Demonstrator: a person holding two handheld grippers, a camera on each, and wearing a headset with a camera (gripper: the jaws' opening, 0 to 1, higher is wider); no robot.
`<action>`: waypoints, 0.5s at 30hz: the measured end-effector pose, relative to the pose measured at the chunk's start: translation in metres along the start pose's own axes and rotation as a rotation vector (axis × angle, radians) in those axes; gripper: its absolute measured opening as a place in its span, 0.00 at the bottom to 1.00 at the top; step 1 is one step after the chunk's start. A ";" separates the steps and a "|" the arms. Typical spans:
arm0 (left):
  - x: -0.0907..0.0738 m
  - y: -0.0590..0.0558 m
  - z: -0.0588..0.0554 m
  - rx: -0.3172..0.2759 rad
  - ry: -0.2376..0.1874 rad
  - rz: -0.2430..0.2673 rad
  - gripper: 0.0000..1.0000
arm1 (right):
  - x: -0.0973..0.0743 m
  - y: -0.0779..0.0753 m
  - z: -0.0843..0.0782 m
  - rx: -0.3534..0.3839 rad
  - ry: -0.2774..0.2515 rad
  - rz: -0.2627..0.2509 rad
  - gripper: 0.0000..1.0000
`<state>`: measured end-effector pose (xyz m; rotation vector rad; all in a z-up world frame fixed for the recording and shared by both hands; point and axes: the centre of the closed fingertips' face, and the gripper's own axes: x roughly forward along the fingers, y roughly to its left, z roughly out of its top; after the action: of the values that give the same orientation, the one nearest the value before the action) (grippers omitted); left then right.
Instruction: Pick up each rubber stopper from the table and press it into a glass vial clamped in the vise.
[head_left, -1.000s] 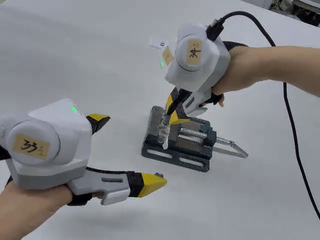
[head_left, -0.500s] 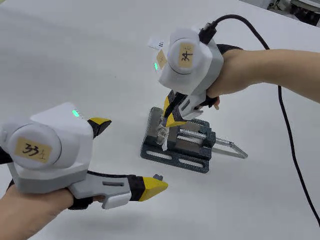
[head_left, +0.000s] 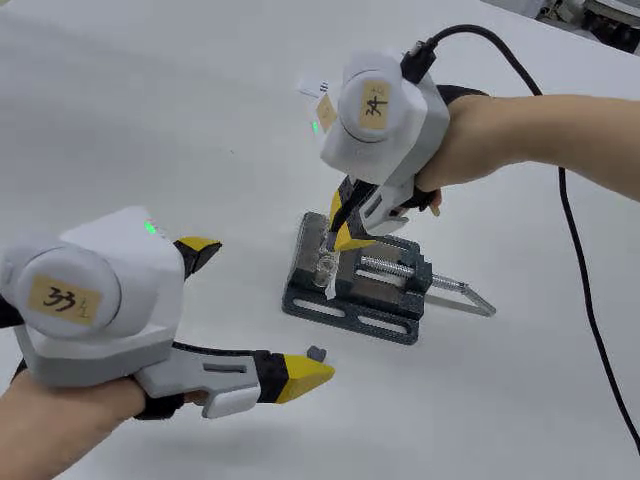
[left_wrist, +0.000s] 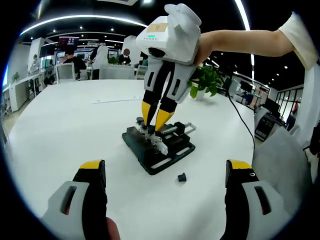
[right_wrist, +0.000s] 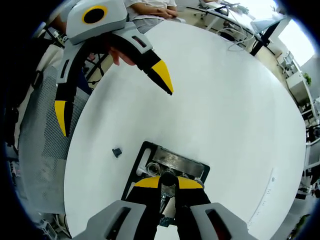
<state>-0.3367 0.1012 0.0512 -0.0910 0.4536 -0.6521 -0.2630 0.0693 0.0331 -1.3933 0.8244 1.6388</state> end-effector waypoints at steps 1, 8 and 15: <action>0.000 0.000 0.000 -0.001 -0.001 0.001 0.99 | 0.001 0.001 0.000 0.002 0.001 0.001 0.05; 0.001 -0.002 0.000 -0.004 0.000 0.000 0.99 | 0.001 0.000 -0.001 0.031 -0.005 0.002 0.05; 0.004 -0.005 0.001 -0.010 -0.005 -0.008 0.99 | 0.002 0.000 -0.002 0.154 0.004 -0.021 0.04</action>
<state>-0.3358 0.0944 0.0519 -0.1038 0.4521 -0.6569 -0.2618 0.0678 0.0306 -1.2942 0.9152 1.5234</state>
